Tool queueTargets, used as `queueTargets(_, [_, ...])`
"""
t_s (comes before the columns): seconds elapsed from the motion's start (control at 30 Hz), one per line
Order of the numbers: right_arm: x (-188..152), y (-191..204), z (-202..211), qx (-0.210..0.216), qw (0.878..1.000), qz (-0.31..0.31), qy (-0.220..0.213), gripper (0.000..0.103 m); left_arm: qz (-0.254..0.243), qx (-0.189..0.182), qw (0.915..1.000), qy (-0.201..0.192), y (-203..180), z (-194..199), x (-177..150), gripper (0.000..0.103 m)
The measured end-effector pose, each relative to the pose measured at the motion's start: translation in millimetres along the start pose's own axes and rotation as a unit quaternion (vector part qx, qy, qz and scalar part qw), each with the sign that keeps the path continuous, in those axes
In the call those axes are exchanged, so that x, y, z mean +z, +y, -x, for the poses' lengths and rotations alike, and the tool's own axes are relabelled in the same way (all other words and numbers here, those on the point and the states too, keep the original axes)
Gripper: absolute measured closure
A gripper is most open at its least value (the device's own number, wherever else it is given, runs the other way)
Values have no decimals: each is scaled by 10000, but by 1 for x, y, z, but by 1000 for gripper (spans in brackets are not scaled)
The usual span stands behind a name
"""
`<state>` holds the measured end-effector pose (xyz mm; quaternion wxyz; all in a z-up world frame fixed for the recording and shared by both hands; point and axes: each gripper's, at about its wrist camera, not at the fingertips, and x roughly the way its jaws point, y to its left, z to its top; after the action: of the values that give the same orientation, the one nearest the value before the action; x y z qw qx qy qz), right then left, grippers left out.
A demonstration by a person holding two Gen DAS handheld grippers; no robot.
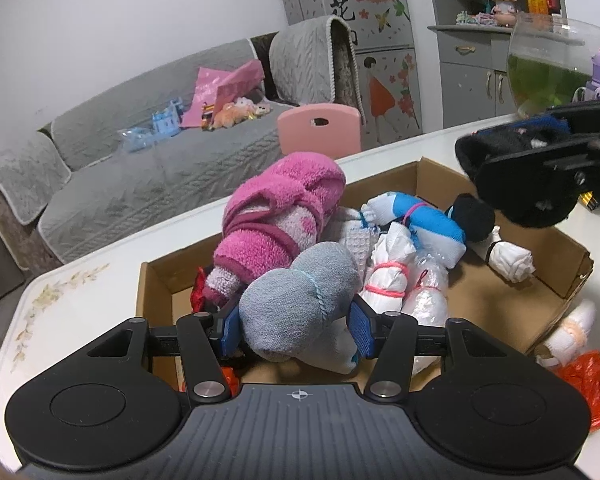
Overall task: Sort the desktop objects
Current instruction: 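Carry the grey sock and the black sock over the box with both grippers, then open both grippers to drop the grey sock and black sock into the box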
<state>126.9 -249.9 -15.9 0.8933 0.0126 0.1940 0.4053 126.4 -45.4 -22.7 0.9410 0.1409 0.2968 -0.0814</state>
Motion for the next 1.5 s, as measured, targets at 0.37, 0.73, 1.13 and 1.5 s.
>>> queueTargets(0.37, [-8,-16,0,-240,9995,-91,209,44,-34,-136,9995,270,6,-8,-10,44])
queueTargets(0.73, [-20,-18,-14,-357,9968,44,719,44,-115,-222,9987,434,4,-7,-19,46])
queueTargets(1.13, [-42,-13,-38,-525,9878,120,1458,43,-42,-313,9967,742,12,-9,-26,12])
queueTargets(1.5, [-38,-1,-19,-595,9916,314,1106,19,-135,-229,9989,395,14,23,-29,0])
